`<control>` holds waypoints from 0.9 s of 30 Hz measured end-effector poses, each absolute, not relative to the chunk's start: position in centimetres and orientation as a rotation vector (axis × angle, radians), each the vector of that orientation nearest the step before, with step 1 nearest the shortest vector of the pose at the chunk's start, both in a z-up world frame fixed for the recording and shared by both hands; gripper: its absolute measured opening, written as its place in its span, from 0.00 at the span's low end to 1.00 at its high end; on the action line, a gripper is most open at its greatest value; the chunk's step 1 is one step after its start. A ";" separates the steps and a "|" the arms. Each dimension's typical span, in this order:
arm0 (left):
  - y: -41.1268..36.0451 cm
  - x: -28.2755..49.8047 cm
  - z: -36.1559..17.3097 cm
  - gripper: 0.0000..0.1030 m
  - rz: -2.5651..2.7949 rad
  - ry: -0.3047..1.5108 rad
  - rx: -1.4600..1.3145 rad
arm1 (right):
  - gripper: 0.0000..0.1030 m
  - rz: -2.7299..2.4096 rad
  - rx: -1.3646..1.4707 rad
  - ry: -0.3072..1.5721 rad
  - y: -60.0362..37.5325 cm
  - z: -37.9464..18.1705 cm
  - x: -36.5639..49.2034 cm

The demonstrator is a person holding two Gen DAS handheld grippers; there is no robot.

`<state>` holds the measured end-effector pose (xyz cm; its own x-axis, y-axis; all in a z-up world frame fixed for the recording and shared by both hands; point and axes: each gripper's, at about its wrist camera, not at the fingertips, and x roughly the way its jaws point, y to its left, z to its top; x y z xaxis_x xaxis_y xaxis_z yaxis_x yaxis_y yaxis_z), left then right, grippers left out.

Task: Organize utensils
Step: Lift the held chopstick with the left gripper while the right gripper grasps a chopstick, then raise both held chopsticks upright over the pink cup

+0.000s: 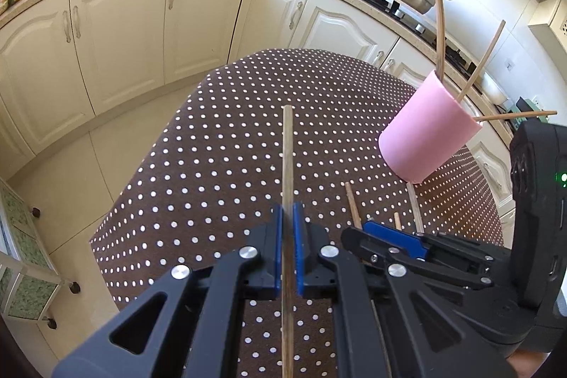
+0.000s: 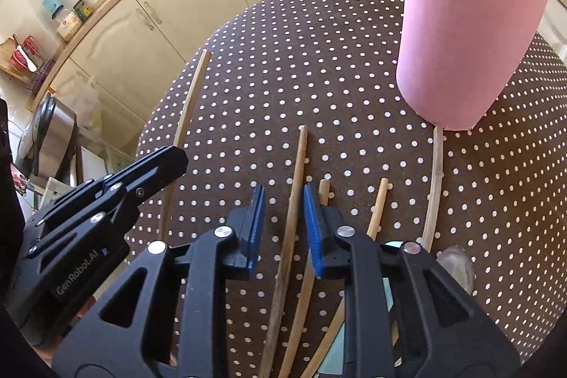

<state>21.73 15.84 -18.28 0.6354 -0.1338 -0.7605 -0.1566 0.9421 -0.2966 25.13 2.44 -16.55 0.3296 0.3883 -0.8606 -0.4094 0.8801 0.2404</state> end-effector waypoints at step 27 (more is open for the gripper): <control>10.6 18.9 -10.2 0.06 -0.195 0.514 -0.344 | 0.07 0.558 0.126 0.595 -6.1 -7.0 20.9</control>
